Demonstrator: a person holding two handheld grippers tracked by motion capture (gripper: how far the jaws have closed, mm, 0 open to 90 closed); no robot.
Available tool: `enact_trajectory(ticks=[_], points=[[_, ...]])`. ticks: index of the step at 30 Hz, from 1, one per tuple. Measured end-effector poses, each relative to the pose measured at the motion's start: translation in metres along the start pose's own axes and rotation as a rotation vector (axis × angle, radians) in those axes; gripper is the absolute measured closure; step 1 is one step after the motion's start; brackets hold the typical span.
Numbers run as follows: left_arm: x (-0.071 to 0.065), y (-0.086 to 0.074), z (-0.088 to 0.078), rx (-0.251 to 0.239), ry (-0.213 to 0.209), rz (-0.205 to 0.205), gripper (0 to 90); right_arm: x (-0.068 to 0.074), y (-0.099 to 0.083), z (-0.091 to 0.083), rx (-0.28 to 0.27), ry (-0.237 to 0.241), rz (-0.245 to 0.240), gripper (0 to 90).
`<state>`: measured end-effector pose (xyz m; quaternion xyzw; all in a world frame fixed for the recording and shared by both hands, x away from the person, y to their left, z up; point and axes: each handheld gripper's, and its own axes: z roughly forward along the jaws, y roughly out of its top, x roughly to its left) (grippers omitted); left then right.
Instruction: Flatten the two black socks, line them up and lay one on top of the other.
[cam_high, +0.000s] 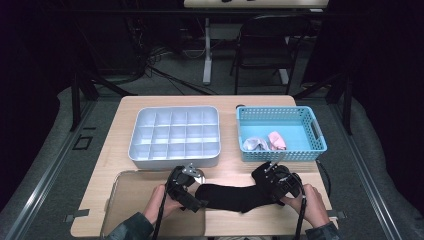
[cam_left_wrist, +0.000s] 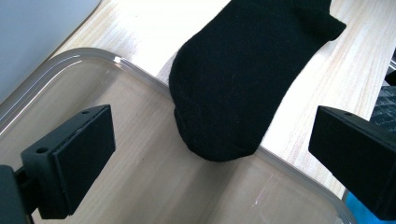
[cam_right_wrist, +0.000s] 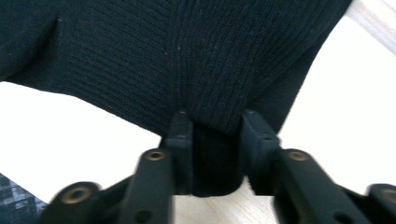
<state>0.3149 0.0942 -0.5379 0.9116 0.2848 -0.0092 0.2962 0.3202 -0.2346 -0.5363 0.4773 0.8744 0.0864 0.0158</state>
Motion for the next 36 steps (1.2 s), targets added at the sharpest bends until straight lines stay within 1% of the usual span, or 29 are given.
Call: enact_trajectory(ticks=[1, 2, 3, 4, 5, 7, 8, 9, 11, 12, 18, 19, 21, 22, 23, 24, 25, 26, 27, 28, 29, 30, 32, 33, 36], points=[[0.000, 0.000, 0.000, 0.001, -0.002, 0.000, 0.5, -0.005, 0.004, -0.007, 0.093, -0.012, -0.069, 74.8], [0.000, 0.000, 0.000, 0.002, -0.002, 0.001, 0.5, -0.005, 0.004, -0.007, 0.093, -0.012, -0.069, 74.8], [0.000, 0.000, 0.000, 0.002, -0.001, 0.002, 0.5, -0.002, 0.001, -0.003, 0.029, 0.003, -0.015, 75.8], [-0.001, 0.000, 0.000, 0.001, -0.002, 0.001, 0.5, -0.003, 0.001, -0.005, 0.027, 0.010, -0.011, 76.7], [-0.001, 0.000, 0.000, 0.004, 0.000, 0.002, 0.5, -0.004, 0.000, -0.010, 0.004, 0.033, 0.003, 77.3], [-0.001, 0.000, 0.000, 0.001, -0.002, 0.001, 0.5, -0.004, 0.000, -0.013, -0.003, 0.040, 0.006, 77.4], [-0.001, 0.000, 0.000, 0.001, -0.002, 0.001, 0.5, -0.001, -0.002, -0.015, -0.060, 0.058, 0.039, 77.3], [-0.001, 0.000, 0.000, 0.003, 0.000, 0.001, 0.5, -0.002, -0.001, -0.022, -0.047, 0.072, 0.023, 77.3], [-0.001, 0.001, 0.000, 0.004, 0.001, 0.001, 0.5, -0.001, -0.001, -0.025, -0.055, 0.076, 0.029, 77.2], [-0.001, 0.001, 0.000, 0.004, 0.001, 0.001, 0.5, 0.001, -0.001, -0.029, -0.066, 0.097, 0.025, 77.2], [-0.001, 0.001, 0.001, 0.003, -0.001, 0.000, 0.5, 0.001, -0.001, -0.029, -0.066, 0.097, 0.025, 76.9], [-0.001, 0.001, 0.001, 0.003, -0.001, 0.000, 0.5, 0.022, 0.007, -0.039, -0.162, 0.241, 0.011, 74.7], [-0.001, 0.001, 0.001, 0.004, -0.001, 0.002, 0.5, 0.031, 0.013, -0.028, -0.163, 0.282, 0.014, 73.8], [-0.002, 0.001, 0.001, 0.004, 0.000, 0.002, 0.5, 0.034, 0.015, -0.025, -0.152, 0.281, 0.003, 73.3], [-0.002, 0.001, 0.002, 0.001, -0.003, 0.002, 0.5, 0.037, 0.018, -0.020, -0.150, 0.300, 0.003, 71.9], [-0.002, 0.001, 0.002, 0.001, -0.002, 0.002, 0.5, 0.043, 0.022, -0.013, -0.153, 0.303, 0.003, 69.5], [-0.002, 0.001, 0.002, 0.001, -0.002, 0.002, 0.5, 0.046, 0.025, -0.010, -0.148, 0.305, -0.008, 66.8], [-0.002, 0.001, 0.002, 0.002, -0.002, 0.003, 0.5, 0.050, 0.028, -0.005, -0.139, 0.305, -0.014, 62.4], [-0.002, 0.001, 0.001, 0.003, -0.001, 0.003, 0.5, 0.055, 0.032, -0.001, -0.121, 0.288, -0.051, 58.9], [-0.002, 0.001, 0.001, 0.003, 0.000, 0.004, 0.5, 0.058, 0.033, 0.001, -0.123, 0.289, -0.071, 56.5], [-0.002, 0.001, 0.001, 0.002, 0.000, 0.004, 0.5, 0.061, 0.034, 0.001, -0.114, 0.281, -0.103, 51.3], [-0.002, 0.001, 0.001, 0.001, 0.000, 0.003, 0.5, 0.064, 0.035, 0.000, -0.109, 0.259, -0.128, 46.8], [-0.001, 0.001, 0.000, 0.001, 0.002, 0.002, 0.5, 0.065, 0.034, -0.008, -0.140, 0.248, -0.168, 43.9], [-0.002, 0.001, 0.001, 0.001, 0.001, 0.002, 0.5, 0.065, 0.033, -0.014, -0.155, 0.211, -0.190, 42.1], [-0.003, 0.002, 0.002, 0.002, -0.002, 0.007, 0.5, 0.064, 0.033, -0.030, -0.215, 0.135, -0.242, 41.1]])
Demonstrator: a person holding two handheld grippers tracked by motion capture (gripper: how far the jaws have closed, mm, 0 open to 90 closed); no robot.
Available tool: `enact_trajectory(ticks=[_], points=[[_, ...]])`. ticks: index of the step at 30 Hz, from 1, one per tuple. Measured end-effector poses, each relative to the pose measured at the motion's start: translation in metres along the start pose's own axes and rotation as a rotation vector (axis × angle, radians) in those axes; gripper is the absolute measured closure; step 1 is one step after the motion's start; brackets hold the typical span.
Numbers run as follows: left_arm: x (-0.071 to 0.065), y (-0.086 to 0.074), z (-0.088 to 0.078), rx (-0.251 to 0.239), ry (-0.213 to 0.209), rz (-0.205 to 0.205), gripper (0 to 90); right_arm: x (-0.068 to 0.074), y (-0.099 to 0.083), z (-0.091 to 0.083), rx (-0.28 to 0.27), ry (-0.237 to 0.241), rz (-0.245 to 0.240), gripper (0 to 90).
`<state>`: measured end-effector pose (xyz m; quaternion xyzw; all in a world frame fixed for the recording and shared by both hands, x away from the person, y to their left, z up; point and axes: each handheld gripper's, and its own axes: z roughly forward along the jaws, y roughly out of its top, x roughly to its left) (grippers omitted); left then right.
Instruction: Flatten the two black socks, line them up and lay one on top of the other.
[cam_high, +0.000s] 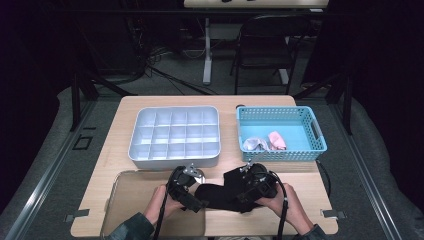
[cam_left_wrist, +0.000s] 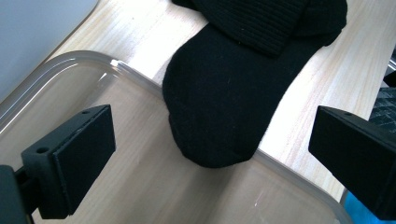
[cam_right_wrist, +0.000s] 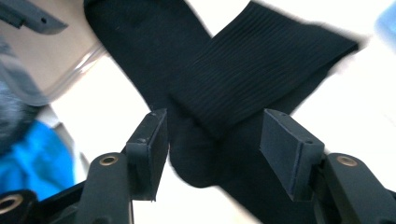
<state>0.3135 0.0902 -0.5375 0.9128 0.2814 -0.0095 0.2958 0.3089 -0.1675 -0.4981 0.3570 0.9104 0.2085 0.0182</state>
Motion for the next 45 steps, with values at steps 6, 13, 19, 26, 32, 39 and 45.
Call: enact_trajectory(ticks=[6, 13, 19, 26, 32, 39, 45], points=[[-0.003, 0.002, 0.003, 0.006, -0.008, 0.007, 0.5, 0.012, 0.019, 0.021, 0.072, -0.051, -0.222, 39.0], [-0.002, 0.001, 0.002, 0.001, -0.010, 0.003, 0.6, 0.019, 0.024, 0.048, 0.139, -0.091, -0.297, 58.1], [-0.003, 0.002, 0.003, 0.003, -0.020, 0.003, 0.6, 0.010, 0.021, 0.046, 0.103, -0.067, -0.213, 76.8], [-0.004, 0.002, 0.003, 0.004, -0.023, 0.006, 0.6, -0.005, 0.020, 0.024, 0.000, 0.019, -0.061, 77.2], [-0.005, 0.002, 0.004, 0.010, -0.027, 0.006, 0.6, -0.019, 0.012, 0.017, -0.029, 0.077, 0.058, 76.5], [-0.005, 0.002, 0.006, 0.015, -0.032, 0.007, 0.6, -0.021, 0.012, 0.029, 0.031, 0.048, 0.050, 74.7], [-0.006, 0.002, 0.006, 0.019, -0.031, 0.009, 0.6, -0.017, 0.015, 0.037, 0.043, 0.061, 0.038, 70.2]])
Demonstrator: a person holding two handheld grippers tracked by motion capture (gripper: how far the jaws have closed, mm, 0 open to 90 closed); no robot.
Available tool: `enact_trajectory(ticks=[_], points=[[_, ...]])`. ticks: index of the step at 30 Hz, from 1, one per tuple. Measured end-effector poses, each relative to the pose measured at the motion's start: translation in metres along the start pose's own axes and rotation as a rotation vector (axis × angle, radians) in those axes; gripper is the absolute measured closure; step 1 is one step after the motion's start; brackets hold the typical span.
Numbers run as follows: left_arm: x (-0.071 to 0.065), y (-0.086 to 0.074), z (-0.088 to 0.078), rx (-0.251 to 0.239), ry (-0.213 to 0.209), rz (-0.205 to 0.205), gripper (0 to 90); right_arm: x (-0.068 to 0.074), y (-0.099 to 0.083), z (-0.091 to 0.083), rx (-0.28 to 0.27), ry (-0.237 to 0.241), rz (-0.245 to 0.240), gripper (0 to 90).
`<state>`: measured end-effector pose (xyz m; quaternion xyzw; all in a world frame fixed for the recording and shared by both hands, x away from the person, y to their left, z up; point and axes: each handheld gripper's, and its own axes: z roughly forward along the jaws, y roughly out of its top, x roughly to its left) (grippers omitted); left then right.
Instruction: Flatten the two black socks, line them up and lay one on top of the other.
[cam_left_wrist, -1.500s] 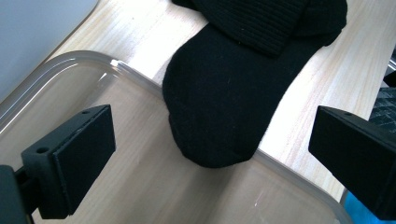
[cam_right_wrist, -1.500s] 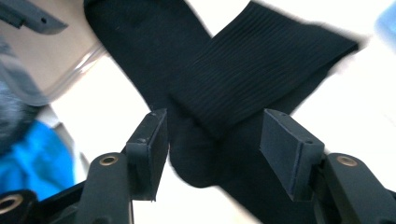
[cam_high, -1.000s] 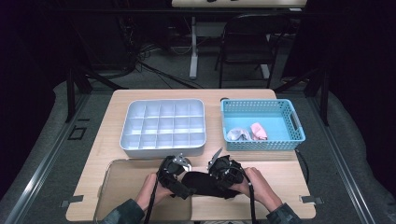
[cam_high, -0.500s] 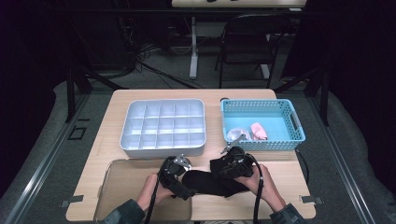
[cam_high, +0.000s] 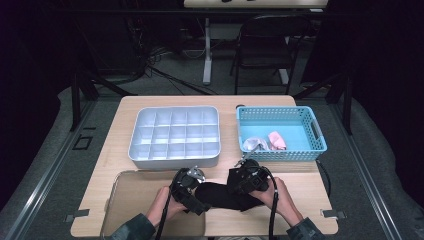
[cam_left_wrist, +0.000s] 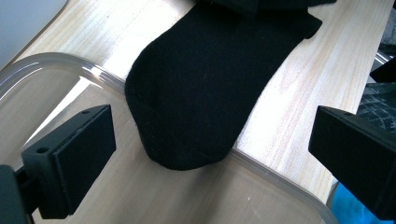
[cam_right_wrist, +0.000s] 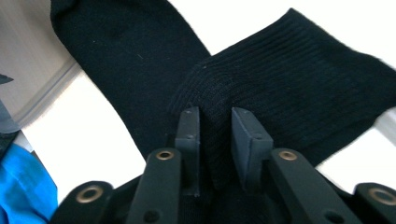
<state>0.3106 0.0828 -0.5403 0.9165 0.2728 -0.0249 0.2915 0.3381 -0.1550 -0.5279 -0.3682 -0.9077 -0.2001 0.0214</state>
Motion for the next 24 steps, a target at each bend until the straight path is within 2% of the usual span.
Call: enact_trajectory(ticks=[4, 5, 8, 11, 17, 18, 19, 20, 24], points=[[0.000, 0.000, 0.001, -0.001, -0.005, 0.000, 0.6, 0.002, 0.002, 0.006, 0.010, -0.008, -0.001, 67.0], [-0.001, 0.000, 0.001, -0.001, -0.005, 0.002, 0.6, 0.002, 0.003, 0.007, 0.023, -0.022, -0.010, 69.7], [-0.001, 0.000, 0.001, 0.001, -0.006, 0.002, 0.6, 0.003, 0.004, 0.009, 0.027, -0.025, -0.010, 75.1], [-0.001, 0.000, 0.001, -0.001, -0.006, 0.001, 0.6, 0.003, 0.003, 0.006, 0.013, -0.042, -0.011, 79.3], [-0.001, 0.000, 0.001, -0.001, -0.006, 0.002, 0.6, -0.005, 0.000, -0.015, -0.057, -0.041, 0.040, 79.7], [0.000, 0.000, 0.001, -0.002, -0.007, 0.001, 0.6, -0.005, -0.002, -0.017, -0.082, -0.038, 0.067, 79.7], [0.000, 0.000, 0.001, -0.002, -0.006, 0.001, 0.6, -0.008, -0.003, -0.021, -0.090, -0.043, 0.071, 79.7], [0.000, 0.000, 0.001, -0.001, -0.005, 0.001, 0.6, -0.010, -0.006, -0.025, -0.110, -0.051, 0.100, 79.7], [0.000, 0.000, 0.000, -0.001, 0.001, 0.001, 0.7, -0.025, -0.016, -0.041, -0.119, -0.090, 0.143, 79.5]])
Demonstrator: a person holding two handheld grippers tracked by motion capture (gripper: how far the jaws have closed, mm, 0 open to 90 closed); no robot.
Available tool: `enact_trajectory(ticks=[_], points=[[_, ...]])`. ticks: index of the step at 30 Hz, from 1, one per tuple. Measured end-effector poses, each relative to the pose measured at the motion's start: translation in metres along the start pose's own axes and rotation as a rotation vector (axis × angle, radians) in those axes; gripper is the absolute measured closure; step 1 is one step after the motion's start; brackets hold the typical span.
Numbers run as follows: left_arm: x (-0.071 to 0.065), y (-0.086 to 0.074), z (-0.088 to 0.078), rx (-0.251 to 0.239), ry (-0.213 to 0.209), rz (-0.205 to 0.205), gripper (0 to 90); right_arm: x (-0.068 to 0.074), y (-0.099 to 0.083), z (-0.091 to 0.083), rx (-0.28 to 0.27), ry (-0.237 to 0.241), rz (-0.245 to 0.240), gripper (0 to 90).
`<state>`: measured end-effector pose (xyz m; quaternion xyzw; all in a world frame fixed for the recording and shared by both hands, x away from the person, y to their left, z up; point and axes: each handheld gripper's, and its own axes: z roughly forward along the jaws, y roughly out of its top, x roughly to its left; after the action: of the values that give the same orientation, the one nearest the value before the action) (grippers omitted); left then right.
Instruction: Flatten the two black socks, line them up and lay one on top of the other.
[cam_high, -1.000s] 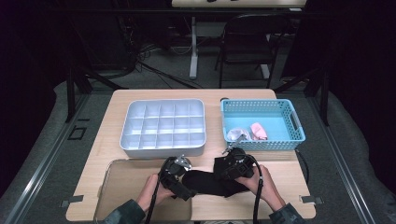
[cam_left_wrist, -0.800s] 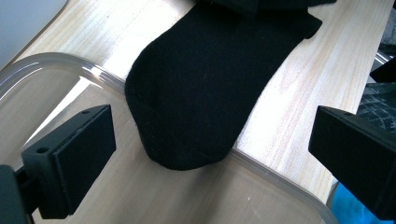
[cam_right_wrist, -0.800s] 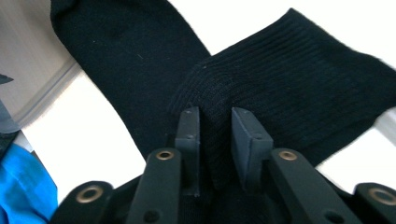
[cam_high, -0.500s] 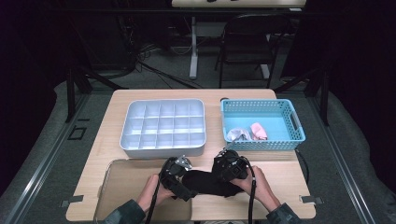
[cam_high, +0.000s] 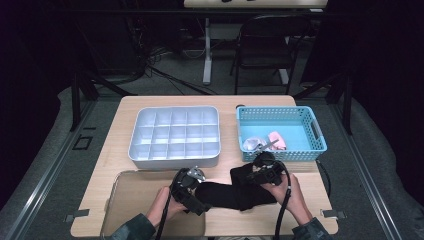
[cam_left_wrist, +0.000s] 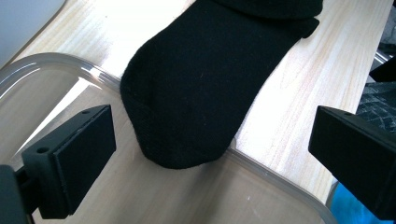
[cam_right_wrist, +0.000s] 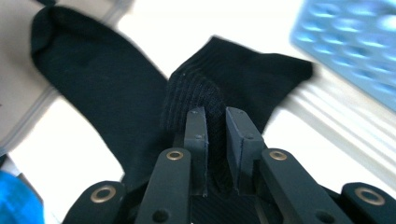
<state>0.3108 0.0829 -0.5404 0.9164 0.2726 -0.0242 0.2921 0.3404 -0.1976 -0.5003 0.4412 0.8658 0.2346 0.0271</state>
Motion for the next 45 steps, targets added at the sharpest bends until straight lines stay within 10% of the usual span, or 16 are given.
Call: enact_trajectory(ticks=[9, 20, 30, 45], points=[[0.000, 0.000, 0.000, -0.009, 0.010, -0.002, 1.2, -0.032, -0.020, -0.030, -0.074, -0.108, 0.095, 79.5], [-0.036, 0.025, 0.017, -0.125, 0.057, 0.004, 16.3, -0.032, -0.023, -0.023, -0.066, -0.060, 0.138, 79.5], [-0.048, 0.062, 0.054, -0.115, 0.009, -0.071, 30.7, -0.036, -0.023, -0.021, -0.060, -0.065, 0.153, 79.3], [-0.056, 0.075, 0.085, -0.022, 0.041, -0.029, 74.0, -0.038, -0.023, -0.022, -0.066, -0.067, 0.163, 79.0]])
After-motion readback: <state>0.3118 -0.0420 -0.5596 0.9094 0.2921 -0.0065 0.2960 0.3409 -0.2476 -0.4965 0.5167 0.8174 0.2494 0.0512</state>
